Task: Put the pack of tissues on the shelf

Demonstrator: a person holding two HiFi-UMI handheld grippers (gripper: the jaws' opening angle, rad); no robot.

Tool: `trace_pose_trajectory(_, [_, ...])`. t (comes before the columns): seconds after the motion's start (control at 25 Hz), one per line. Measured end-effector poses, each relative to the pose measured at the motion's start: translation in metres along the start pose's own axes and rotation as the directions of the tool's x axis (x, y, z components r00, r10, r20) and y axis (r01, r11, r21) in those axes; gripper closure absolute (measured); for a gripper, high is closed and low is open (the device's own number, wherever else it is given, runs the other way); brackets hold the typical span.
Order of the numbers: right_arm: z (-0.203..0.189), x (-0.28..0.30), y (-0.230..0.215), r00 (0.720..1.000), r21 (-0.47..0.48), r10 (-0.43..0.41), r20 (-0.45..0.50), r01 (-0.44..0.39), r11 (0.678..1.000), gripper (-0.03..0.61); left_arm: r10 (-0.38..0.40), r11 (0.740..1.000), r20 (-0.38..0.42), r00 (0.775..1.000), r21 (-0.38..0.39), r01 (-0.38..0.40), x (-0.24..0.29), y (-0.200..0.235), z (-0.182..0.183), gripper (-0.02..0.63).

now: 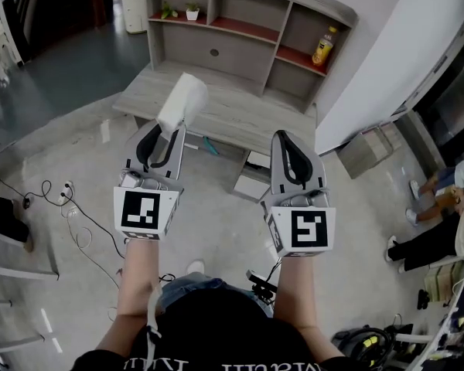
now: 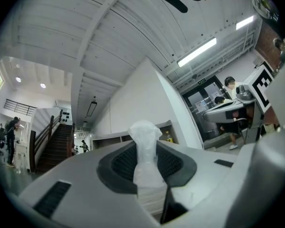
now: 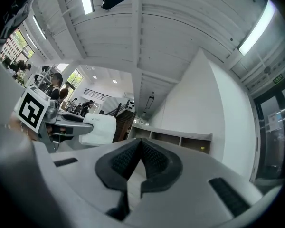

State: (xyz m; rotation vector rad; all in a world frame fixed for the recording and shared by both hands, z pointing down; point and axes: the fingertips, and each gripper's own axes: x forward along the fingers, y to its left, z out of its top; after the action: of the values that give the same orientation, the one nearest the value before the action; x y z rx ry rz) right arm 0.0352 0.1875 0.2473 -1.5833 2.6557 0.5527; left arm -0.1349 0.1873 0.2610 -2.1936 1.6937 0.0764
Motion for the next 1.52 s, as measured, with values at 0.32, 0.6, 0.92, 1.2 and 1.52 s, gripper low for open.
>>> trace_pose_trajectory(0.32, [-0.007, 0.053, 0.006, 0.998, -0.026, -0.06, -0.013, 0.059, 0.998, 0.561, -0.061, 0.998, 0.028, 0.998, -0.007, 0.061, 0.047, 0.037, -0.02, 0.511])
trace_pose_trajectory(0.6, [-0.024, 0.082, 0.014, 0.994, -0.131, -0.048, -0.098, 0.035, 0.991, 0.561, -0.087, 0.996, 0.033, 0.996, -0.009, 0.087, 0.066, 0.041, -0.035, 0.511])
trace_pose_trajectory(0.92, [-0.06, 0.107, -0.003, 0.979, -0.085, -0.08, -0.186, 0.065, 0.994, 0.561, -0.088, 0.996, 0.01, 0.996, -0.014, 0.088, 0.088, 0.046, -0.056, 0.511])
trace_pose_trajectory(1.2, [-0.087, 0.146, -0.032, 0.971, -0.053, -0.083, -0.224, 0.073, 0.996, 0.561, -0.078, 0.997, -0.009, 0.997, -0.011, 0.078, 0.134, 0.05, -0.075, 0.511])
trace_pose_trajectory(1.52, [-0.119, 0.209, -0.084, 0.971, -0.031, -0.051, -0.235, 0.045, 0.998, 0.561, -0.066, 0.998, -0.023, 0.998, 0.005, 0.066, 0.217, 0.048, -0.094, 0.511])
